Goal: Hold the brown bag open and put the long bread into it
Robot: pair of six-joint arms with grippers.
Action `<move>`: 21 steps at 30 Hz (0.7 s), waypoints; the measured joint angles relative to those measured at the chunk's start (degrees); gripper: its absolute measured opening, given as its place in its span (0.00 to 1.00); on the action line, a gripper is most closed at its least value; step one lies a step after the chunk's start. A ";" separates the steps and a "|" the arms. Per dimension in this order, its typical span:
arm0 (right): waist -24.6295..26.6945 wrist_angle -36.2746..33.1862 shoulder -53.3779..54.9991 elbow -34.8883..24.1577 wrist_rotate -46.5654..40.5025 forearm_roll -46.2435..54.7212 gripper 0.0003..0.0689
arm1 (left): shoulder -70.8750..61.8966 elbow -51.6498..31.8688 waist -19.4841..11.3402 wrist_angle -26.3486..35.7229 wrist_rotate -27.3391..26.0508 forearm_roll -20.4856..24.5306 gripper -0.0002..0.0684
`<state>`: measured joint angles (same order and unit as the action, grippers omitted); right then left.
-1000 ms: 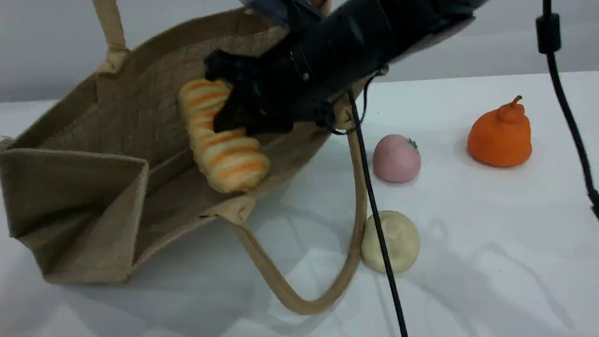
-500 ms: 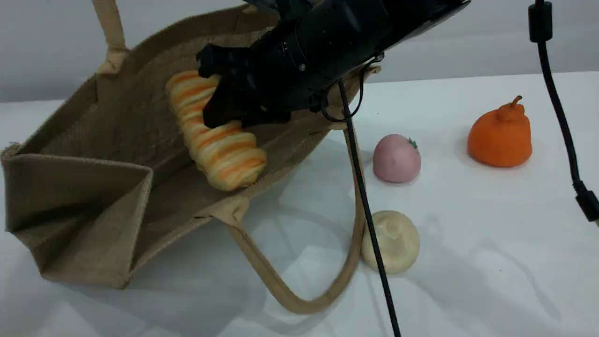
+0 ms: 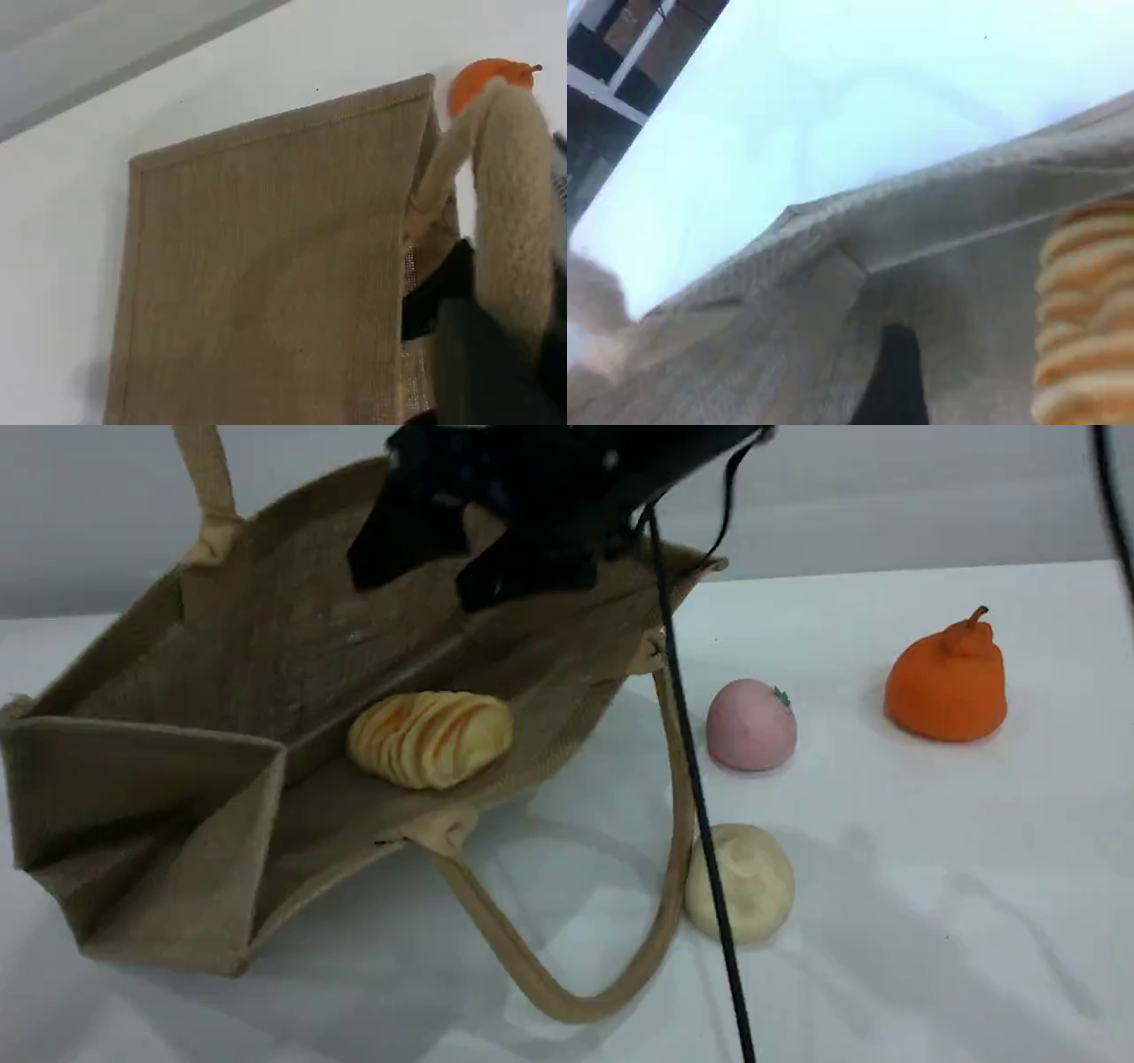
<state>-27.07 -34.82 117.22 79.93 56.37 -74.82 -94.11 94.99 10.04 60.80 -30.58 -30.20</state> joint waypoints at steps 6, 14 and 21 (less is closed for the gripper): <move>4.16 -11.31 -5.11 -0.06 -8.37 9.81 0.81 | 0.00 0.00 0.00 0.11 -0.41 0.17 0.13; 9.58 -24.01 -15.33 -0.06 -4.21 1.19 0.81 | -0.07 -0.61 -0.06 0.24 -0.43 0.17 0.13; 15.36 -31.29 -27.53 -0.06 -8.37 3.26 0.80 | -0.23 -4.85 -0.06 -2.35 -2.31 -0.15 0.13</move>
<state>-11.72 -66.12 89.69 79.87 48.00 -71.56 -94.34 90.15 9.98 58.45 -32.89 -30.35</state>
